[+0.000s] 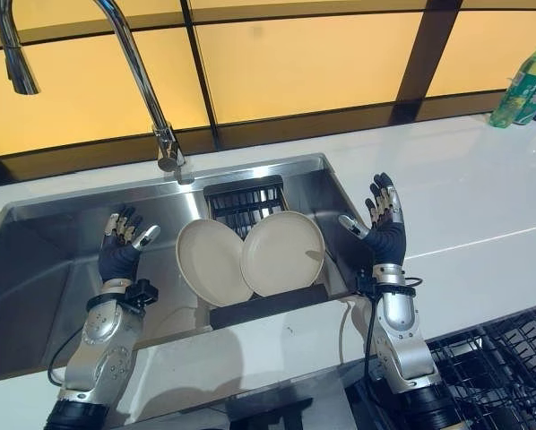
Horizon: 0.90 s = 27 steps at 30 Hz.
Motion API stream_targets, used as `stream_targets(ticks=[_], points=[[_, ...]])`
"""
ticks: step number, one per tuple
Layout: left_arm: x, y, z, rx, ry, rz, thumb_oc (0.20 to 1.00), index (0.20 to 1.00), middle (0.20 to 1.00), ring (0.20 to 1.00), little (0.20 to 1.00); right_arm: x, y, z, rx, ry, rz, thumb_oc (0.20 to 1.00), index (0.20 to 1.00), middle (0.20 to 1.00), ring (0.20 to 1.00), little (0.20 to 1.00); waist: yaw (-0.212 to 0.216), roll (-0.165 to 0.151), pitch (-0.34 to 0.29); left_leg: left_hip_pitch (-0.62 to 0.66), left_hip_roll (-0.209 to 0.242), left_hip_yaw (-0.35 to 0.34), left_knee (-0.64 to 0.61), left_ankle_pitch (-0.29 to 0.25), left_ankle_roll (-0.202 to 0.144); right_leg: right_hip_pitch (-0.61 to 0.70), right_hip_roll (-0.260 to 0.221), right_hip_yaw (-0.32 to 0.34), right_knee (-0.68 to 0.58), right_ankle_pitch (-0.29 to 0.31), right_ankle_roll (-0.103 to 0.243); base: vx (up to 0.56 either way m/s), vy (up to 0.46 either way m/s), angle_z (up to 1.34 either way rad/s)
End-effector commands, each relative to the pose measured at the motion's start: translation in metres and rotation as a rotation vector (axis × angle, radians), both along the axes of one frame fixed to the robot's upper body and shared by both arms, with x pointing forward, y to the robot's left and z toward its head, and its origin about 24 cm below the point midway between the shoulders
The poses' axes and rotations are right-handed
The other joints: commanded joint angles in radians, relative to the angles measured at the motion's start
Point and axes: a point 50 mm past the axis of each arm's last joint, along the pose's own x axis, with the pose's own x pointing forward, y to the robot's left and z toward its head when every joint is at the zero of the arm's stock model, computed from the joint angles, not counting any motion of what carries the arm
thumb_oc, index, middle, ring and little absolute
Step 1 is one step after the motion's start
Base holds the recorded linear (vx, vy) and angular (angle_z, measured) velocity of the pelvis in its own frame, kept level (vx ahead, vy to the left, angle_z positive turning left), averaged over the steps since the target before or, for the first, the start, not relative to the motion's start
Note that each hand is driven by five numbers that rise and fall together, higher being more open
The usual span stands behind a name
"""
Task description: Pick up plates and place into dishwasher.
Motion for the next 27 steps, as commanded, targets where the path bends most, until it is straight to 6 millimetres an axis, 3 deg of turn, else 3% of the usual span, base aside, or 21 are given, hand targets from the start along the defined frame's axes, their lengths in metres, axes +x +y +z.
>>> stream_targets(ticks=[1,16,27], points=[[0.004,0.004,0.021,0.042,-0.129,-0.019,1.000,1.000,1.000,1.000,1.000,-0.003,0.000,0.017,-0.021,-0.102,0.002,1.000,1.000,1.000,1.000,1.000,0.010,0.004,-0.069,0.038,0.034,0.020,0.013,-0.106,-0.012,-0.101,-0.016,0.021,-0.004,0.080,0.048,0.00,0.000,0.00],[0.004,0.007,0.028,0.120,-0.160,-0.014,1.000,1.000,1.000,1.000,1.000,-0.004,0.000,0.015,-0.013,-0.089,0.005,1.000,1.000,1.000,1.000,1.000,0.010,0.010,-0.072,0.046,0.033,0.019,0.009,-0.109,-0.010,-0.094,-0.021,0.023,-0.007,0.078,0.052,0.00,0.000,0.00],[0.006,0.036,0.043,0.557,-0.135,0.034,1.000,1.000,1.000,1.000,1.000,-0.003,-0.006,0.014,-0.028,-0.071,0.011,1.000,1.000,1.000,1.000,1.000,0.006,0.022,-0.081,0.043,0.036,0.026,0.006,-0.104,-0.015,-0.096,-0.023,0.021,-0.010,0.077,0.052,0.00,0.003,0.00]])
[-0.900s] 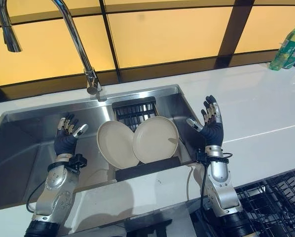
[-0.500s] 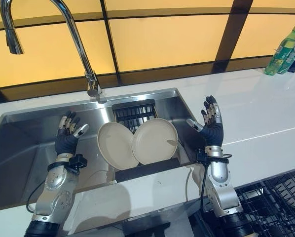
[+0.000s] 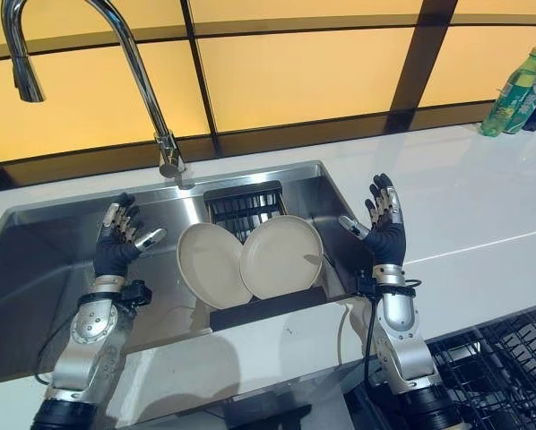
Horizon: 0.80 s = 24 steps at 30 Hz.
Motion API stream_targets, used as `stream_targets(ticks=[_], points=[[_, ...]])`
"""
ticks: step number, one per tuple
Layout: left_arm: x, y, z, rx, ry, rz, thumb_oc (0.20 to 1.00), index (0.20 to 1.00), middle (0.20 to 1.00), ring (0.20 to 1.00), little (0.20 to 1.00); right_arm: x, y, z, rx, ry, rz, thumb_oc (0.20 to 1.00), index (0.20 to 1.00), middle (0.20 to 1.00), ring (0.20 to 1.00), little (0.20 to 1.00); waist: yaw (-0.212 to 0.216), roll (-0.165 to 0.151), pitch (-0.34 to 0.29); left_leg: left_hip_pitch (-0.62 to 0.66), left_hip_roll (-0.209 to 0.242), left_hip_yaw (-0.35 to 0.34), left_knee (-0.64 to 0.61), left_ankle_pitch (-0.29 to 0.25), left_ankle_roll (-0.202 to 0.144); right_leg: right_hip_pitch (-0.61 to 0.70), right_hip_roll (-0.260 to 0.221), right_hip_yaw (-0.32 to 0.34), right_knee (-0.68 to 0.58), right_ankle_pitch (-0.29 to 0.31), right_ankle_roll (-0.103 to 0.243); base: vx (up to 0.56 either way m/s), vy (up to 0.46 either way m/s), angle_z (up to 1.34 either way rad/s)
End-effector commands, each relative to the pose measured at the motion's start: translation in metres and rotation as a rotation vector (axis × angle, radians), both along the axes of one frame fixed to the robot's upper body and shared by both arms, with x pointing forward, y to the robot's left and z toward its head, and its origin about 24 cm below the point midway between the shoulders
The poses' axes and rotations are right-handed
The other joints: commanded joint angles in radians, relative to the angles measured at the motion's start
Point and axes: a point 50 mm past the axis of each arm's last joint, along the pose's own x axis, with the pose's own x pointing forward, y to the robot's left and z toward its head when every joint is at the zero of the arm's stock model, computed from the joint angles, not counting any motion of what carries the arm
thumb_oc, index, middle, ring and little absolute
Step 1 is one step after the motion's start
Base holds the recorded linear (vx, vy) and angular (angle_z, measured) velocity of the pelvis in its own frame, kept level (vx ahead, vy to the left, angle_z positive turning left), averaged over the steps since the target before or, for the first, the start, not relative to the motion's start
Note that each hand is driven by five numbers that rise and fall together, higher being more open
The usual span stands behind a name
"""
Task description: Pick up plates and place into dishwasher.
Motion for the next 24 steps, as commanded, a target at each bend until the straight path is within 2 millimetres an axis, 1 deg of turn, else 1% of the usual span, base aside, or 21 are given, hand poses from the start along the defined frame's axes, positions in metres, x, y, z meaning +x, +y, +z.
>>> stream_targets(ticks=[1,5,8,11,12,13,16,20,24], points=[[0.007,0.028,0.029,0.233,-0.109,0.096,1.000,1.000,1.000,1.000,1.000,-0.003,-0.007,0.015,-0.028,-0.072,0.004,1.000,1.000,1.000,1.000,1.000,0.005,0.017,-0.069,0.042,0.037,0.028,0.006,-0.103,-0.016,-0.097,-0.023,0.022,-0.010,0.076,0.053,0.03,0.037,0.00],[0.008,0.045,0.036,0.510,-0.088,0.166,1.000,1.000,1.000,1.000,1.000,-0.003,-0.011,0.016,-0.041,-0.065,0.007,1.000,1.000,1.000,1.000,1.000,0.000,0.024,-0.072,0.037,0.038,0.034,0.007,-0.101,-0.018,-0.101,-0.024,0.025,-0.010,0.075,0.054,0.02,0.036,0.00],[0.006,0.059,0.041,0.768,-0.050,0.197,1.000,1.000,1.000,1.000,1.000,-0.004,-0.016,0.017,-0.053,-0.060,0.007,1.000,1.000,1.000,1.000,1.000,-0.006,0.031,-0.072,0.035,0.039,0.040,0.008,-0.100,-0.019,-0.104,-0.025,0.028,-0.010,0.075,0.056,0.03,0.044,-0.01],[0.003,0.065,0.045,0.944,-0.046,0.203,1.000,1.000,1.000,1.000,1.000,-0.005,-0.021,0.018,-0.061,-0.051,0.001,1.000,1.000,1.000,1.000,1.000,-0.008,0.035,-0.069,0.033,0.038,0.043,0.008,-0.098,-0.019,-0.106,-0.027,0.031,-0.011,0.077,0.058,0.03,0.040,-0.01],[0.002,0.066,0.046,0.962,-0.049,0.202,1.000,1.000,1.000,1.000,1.000,-0.005,-0.021,0.018,-0.063,-0.050,0.001,1.000,1.000,1.000,1.000,1.000,-0.009,0.036,-0.068,0.033,0.037,0.044,0.007,-0.098,-0.019,-0.107,-0.028,0.031,-0.011,0.077,0.058,0.03,0.049,-0.02],[0.001,0.066,0.048,1.042,-0.058,0.195,1.000,1.000,1.000,1.000,1.000,-0.006,-0.023,0.018,-0.068,-0.046,0.001,1.000,1.000,1.000,1.000,1.000,-0.011,0.038,-0.066,0.033,0.037,0.045,0.006,-0.098,-0.019,-0.108,-0.028,0.033,-0.011,0.078,0.059,0.03,0.042,-0.03],[-0.001,0.064,0.052,1.187,-0.106,0.194,1.000,1.000,1.000,1.000,1.000,-0.006,-0.024,0.018,-0.075,-0.041,0.003,1.000,1.000,1.000,1.000,1.000,-0.016,0.041,-0.062,0.034,0.037,0.048,0.003,-0.098,-0.019,-0.110,-0.030,0.035,-0.012,0.080,0.062,0.04,0.044,-0.04],[-0.003,0.061,0.053,1.357,-0.184,0.177,1.000,1.000,1.000,1.000,1.000,-0.008,-0.026,0.014,-0.082,-0.025,0.013,1.000,1.000,1.000,1.000,1.000,-0.025,0.044,-0.058,0.035,0.036,0.056,0.001,-0.099,-0.019,-0.113,-0.033,0.039,-0.013,0.083,0.067,0.05,0.035,-0.03],[-0.002,0.053,0.054,1.464,-0.276,0.124,1.000,1.000,1.000,1.000,1.000,-0.008,-0.027,0.014,-0.090,-0.015,0.027,1.000,1.000,1.000,1.000,1.000,-0.038,0.048,-0.051,0.035,0.034,0.066,0.001,-0.101,-0.018,-0.119,-0.036,0.043,-0.013,0.088,0.072,0.04,0.040,-0.04]])
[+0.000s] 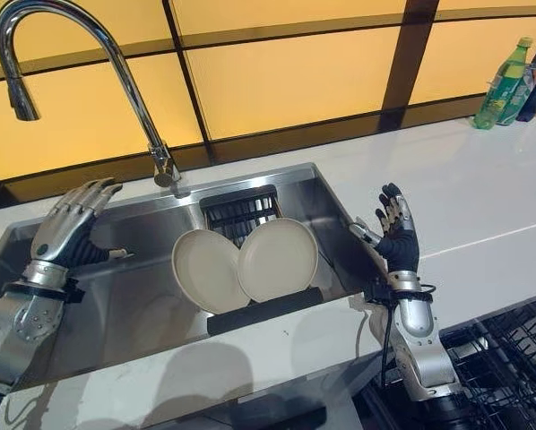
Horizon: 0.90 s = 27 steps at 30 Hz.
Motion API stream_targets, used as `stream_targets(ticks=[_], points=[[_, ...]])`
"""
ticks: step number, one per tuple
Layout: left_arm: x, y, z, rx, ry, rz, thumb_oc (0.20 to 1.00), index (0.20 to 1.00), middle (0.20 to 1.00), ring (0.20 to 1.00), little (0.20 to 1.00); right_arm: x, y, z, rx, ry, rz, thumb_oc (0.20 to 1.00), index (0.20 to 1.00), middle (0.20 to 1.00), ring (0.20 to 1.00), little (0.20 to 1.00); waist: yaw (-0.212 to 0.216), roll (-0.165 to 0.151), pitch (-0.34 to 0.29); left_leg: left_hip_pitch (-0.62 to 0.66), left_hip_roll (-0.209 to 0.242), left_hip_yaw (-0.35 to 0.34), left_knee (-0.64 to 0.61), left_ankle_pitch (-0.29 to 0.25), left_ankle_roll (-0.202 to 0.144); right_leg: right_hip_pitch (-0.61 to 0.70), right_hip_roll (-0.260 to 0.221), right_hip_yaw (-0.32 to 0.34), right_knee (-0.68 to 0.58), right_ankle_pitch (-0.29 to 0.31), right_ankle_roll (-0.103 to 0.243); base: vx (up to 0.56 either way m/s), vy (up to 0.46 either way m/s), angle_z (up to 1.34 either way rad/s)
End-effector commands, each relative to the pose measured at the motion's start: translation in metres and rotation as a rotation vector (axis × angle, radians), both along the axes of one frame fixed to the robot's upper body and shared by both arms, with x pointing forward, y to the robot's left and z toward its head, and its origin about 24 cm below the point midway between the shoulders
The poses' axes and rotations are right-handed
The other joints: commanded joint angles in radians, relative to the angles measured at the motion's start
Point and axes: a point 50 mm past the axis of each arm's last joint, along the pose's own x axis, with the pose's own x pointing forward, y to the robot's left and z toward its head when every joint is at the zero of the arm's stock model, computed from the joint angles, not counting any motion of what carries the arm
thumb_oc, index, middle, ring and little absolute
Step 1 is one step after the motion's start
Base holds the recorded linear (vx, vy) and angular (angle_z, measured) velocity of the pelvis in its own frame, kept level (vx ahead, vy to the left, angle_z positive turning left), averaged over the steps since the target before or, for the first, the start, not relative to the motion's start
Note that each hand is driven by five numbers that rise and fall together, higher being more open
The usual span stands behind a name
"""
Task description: Pick up plates and place into dishwasher.
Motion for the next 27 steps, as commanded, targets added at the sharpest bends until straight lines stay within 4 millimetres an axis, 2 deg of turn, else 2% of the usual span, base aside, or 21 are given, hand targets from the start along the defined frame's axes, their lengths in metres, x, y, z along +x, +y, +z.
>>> stream_targets(ticks=[1,7,14,27], points=[[0.006,0.002,0.015,0.106,-0.105,-0.051,1.000,1.000,1.000,1.000,1.000,0.001,-0.002,0.024,-0.032,-0.098,0.039,1.000,1.000,1.000,1.000,1.000,-0.013,0.006,-0.026,0.035,0.031,0.043,0.003,-0.099,-0.018,-0.114,-0.035,0.028,-0.010,0.089,0.073,0.03,0.036,-0.05],[0.001,-0.011,0.009,0.140,-0.172,-0.183,1.000,1.000,1.000,1.000,1.000,-0.002,-0.004,0.017,-0.030,-0.071,0.040,1.000,1.000,1.000,1.000,1.000,-0.029,0.007,-0.024,0.040,0.027,0.055,0.003,-0.106,-0.013,-0.117,-0.038,0.040,-0.010,0.094,0.081,0.06,0.017,-0.04],[0.002,-0.022,-0.001,0.178,-0.106,-0.254,1.000,1.000,1.000,1.000,1.000,-0.002,-0.002,0.016,-0.033,-0.060,0.043,1.000,1.000,1.000,1.000,1.000,-0.047,0.008,-0.005,0.040,0.019,0.069,0.003,-0.110,-0.005,-0.128,-0.046,0.053,-0.010,0.103,0.092,0.05,0.022,-0.06],[-0.001,-0.044,-0.008,0.278,0.027,-0.387,1.000,1.000,1.000,1.000,1.000,-0.003,-0.003,0.017,-0.038,-0.058,0.042,1.000,1.000,1.000,1.000,1.000,-0.062,0.016,0.023,0.051,0.005,0.077,0.003,-0.117,0.010,-0.137,-0.063,0.064,0.000,0.111,0.112,0.04,0.026,-0.04]])
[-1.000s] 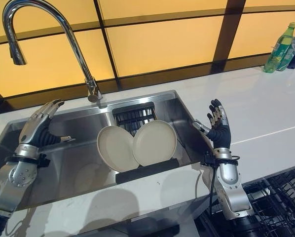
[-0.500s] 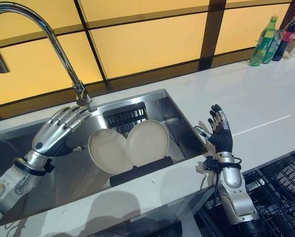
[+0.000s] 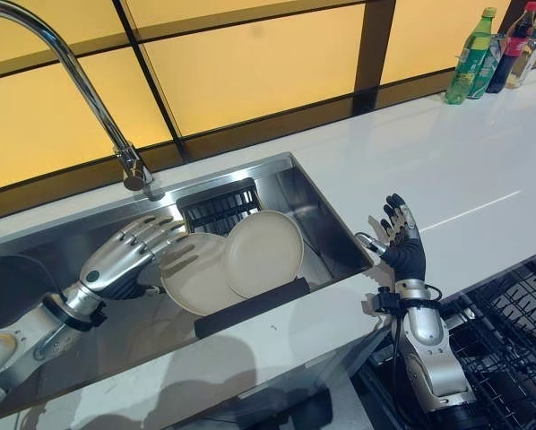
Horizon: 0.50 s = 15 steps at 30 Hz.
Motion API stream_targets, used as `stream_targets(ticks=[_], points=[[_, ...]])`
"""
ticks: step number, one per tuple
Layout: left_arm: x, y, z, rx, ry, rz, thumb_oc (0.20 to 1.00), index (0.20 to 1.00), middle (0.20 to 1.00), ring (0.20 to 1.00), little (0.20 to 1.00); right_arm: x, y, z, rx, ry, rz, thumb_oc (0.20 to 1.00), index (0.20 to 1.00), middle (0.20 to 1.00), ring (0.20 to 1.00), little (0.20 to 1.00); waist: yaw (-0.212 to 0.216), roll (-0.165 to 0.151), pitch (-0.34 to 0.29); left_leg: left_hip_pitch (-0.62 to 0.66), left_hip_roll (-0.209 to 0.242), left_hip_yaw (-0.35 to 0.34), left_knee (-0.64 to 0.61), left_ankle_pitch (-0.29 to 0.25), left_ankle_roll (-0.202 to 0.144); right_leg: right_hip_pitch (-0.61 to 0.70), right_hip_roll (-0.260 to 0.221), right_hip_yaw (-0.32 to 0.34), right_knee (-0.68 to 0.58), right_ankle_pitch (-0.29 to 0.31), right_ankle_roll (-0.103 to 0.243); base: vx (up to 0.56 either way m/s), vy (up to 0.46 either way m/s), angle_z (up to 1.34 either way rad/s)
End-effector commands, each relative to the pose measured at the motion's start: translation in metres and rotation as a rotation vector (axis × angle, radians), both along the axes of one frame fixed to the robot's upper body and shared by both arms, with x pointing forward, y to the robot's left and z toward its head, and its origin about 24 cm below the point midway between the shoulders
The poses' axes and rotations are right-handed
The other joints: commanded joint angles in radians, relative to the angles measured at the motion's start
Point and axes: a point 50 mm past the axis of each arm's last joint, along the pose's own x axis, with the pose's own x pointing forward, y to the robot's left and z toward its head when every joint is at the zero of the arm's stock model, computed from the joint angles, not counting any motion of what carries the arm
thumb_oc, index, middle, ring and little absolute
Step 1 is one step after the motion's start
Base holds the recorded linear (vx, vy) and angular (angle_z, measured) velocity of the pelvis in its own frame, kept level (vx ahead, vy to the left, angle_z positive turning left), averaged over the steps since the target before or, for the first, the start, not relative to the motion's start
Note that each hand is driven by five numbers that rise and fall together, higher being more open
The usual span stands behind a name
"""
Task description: Pick up plates and place into dishwasher.
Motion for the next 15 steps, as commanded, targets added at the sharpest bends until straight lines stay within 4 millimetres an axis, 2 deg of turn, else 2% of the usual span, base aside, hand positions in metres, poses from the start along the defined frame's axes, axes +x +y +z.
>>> stream_targets(ticks=[1,10,15], points=[[0.013,-0.008,0.026,0.080,-0.085,-0.065,1.000,1.000,1.000,1.000,1.000,0.004,0.007,0.024,-0.010,-0.106,0.052,1.000,1.000,1.000,1.000,1.000,-0.010,-0.006,-0.017,0.052,0.000,0.026,0.006,-0.115,0.008,-0.116,-0.061,0.026,0.000,0.098,0.108,0.04,0.034,-0.01],[0.015,-0.004,0.037,0.158,-0.105,-0.046,1.000,1.000,1.000,1.000,1.000,0.001,0.004,0.021,-0.011,-0.092,0.053,1.000,1.000,1.000,1.000,1.000,-0.013,0.001,0.001,0.058,-0.008,0.027,0.006,-0.117,0.016,-0.117,-0.072,0.031,0.006,0.101,0.118,0.04,0.023,-0.03],[0.014,-0.002,0.034,0.216,-0.092,-0.043,1.000,1.000,1.000,1.000,1.000,0.001,0.002,0.021,-0.012,-0.091,0.048,1.000,1.000,1.000,1.000,1.000,-0.010,0.003,0.001,0.057,-0.011,0.021,0.006,-0.117,0.017,-0.117,-0.075,0.028,0.008,0.101,0.121,0.00,0.000,0.00]])
